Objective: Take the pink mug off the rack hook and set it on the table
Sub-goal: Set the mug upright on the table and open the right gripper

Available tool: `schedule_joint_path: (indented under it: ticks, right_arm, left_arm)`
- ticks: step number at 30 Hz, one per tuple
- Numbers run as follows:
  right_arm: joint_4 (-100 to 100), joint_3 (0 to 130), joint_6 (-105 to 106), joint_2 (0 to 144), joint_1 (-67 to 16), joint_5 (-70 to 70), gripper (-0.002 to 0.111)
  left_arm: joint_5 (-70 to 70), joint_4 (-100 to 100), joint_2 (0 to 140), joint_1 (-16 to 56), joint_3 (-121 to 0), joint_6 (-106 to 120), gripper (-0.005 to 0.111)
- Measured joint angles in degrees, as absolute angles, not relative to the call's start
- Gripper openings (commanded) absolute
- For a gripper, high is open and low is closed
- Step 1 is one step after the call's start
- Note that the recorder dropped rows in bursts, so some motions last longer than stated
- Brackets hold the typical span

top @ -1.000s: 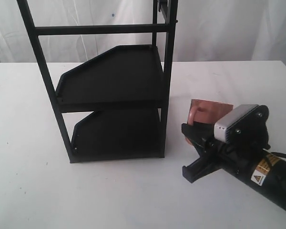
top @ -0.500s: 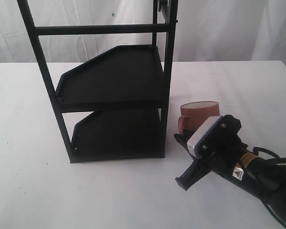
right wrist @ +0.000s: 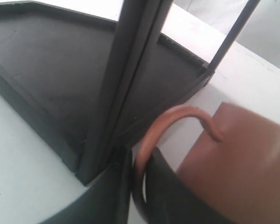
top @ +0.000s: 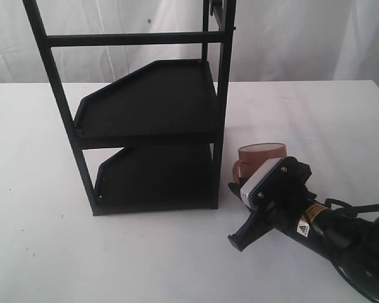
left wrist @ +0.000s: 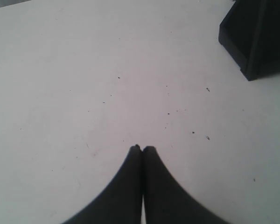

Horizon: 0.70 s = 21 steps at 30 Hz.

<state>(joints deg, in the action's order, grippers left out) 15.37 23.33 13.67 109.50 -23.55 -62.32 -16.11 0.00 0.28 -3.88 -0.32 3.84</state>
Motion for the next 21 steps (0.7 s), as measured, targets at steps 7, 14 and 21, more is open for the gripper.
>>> schedule_joint_path:
  ticks: [7,14,21]
  right_arm:
    - [15.4,23.6,13.7,110.5,-23.6,-62.9,0.019]
    - [15.4,23.6,13.7,110.5,-23.6,-62.9,0.032]
    - [15.4,23.6,13.4,110.5,-23.6,-62.9,0.034]
  left_arm:
    - [-16.1,0.0,0.3,-3.9,-0.3,3.8,0.000]
    - [-16.1,0.0,0.3,-3.9,-0.3,3.8,0.000]
    - [-16.1,0.0,0.3,-3.9,-0.3,3.8,0.000]
